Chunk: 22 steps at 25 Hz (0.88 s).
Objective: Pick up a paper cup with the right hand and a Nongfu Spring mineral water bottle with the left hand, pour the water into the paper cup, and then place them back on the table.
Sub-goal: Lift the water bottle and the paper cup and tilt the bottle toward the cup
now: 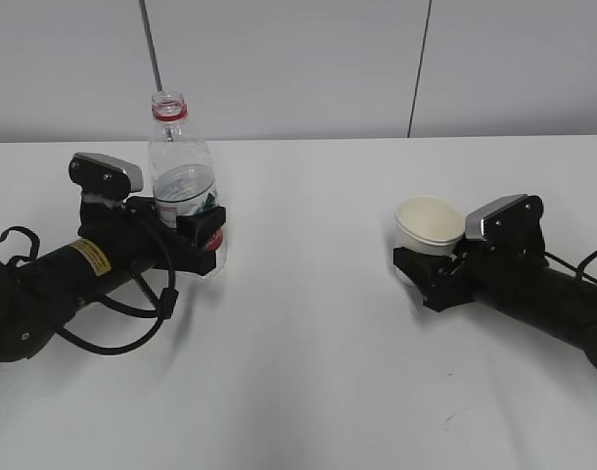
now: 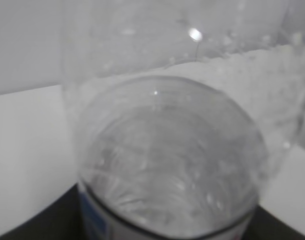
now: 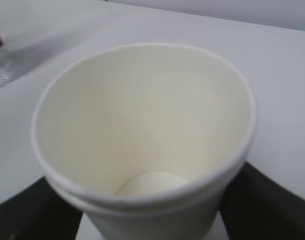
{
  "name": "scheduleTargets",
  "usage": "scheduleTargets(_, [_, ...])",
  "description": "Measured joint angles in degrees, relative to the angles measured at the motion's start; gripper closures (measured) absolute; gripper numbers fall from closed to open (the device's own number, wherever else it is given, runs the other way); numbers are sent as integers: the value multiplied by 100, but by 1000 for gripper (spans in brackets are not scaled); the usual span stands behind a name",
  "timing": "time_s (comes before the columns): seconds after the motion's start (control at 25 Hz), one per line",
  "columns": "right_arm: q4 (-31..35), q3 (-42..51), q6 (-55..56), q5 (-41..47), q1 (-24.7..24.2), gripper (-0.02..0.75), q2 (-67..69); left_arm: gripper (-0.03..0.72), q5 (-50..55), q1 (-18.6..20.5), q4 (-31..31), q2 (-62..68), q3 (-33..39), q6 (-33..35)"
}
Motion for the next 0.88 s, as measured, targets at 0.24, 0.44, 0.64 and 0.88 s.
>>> scheduleTargets(0.24, [-374, -252, 259, 0, 313, 176, 0, 319, 24, 0, 0, -17, 0, 6])
scheduleTargets(0.44, [-580, -462, 501, 11, 637, 177, 0, 319, 150, 0, 16, -94, 0, 281])
scheduleTargets(0.64, [-924, -773, 754, 110, 900, 177, 0, 320, 215, 0, 10, -176, 6, 790])
scheduleTargets(0.88, [-1489, -1139, 1335, 305, 1088, 177, 0, 321, 241, 0, -221, -216, 6, 1439])
